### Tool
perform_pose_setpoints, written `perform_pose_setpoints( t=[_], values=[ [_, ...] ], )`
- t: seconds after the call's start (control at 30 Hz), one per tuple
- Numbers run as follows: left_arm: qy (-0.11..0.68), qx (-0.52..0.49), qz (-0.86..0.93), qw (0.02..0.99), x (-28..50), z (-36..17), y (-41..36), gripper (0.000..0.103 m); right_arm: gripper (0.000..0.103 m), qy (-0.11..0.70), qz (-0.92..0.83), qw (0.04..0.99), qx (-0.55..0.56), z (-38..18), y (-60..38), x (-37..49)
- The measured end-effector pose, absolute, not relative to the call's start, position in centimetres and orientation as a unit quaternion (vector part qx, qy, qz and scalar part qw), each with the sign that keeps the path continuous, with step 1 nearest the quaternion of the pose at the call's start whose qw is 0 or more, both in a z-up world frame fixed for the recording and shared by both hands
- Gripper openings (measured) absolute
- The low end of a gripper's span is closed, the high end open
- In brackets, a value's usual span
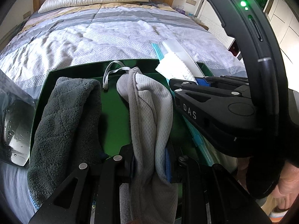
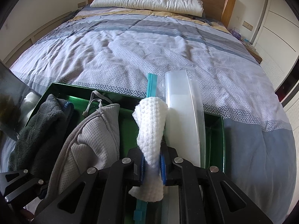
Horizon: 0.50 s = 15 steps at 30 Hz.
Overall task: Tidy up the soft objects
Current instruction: 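Lower the grey eye mask and white waffle cloth into the green tray with both grippers, then open the left gripper on the eye mask while the right gripper releases the white cloth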
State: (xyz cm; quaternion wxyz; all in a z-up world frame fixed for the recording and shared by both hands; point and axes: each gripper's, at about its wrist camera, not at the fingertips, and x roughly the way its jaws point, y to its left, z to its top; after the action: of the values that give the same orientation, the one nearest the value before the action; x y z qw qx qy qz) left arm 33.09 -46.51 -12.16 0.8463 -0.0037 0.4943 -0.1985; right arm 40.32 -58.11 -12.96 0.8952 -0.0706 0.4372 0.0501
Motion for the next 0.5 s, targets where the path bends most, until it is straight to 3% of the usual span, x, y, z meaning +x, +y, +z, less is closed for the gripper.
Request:
perform_pose_setpoints(
  t=[0.3,0.5],
  values=[
    [0.495,-0.005,-0.199,0.846,33.33,-12.28,-46.43,0.019,0.024,0.431,0.052,0.898,-0.071,-12.87,-58.08,40.32],
    [0.495,-0.005,-0.198,0.846,33.30,-12.27,-46.50,0.019,0.025,0.430,0.051,0.898,-0.073,-12.83,-58.06,40.17]
  ],
)
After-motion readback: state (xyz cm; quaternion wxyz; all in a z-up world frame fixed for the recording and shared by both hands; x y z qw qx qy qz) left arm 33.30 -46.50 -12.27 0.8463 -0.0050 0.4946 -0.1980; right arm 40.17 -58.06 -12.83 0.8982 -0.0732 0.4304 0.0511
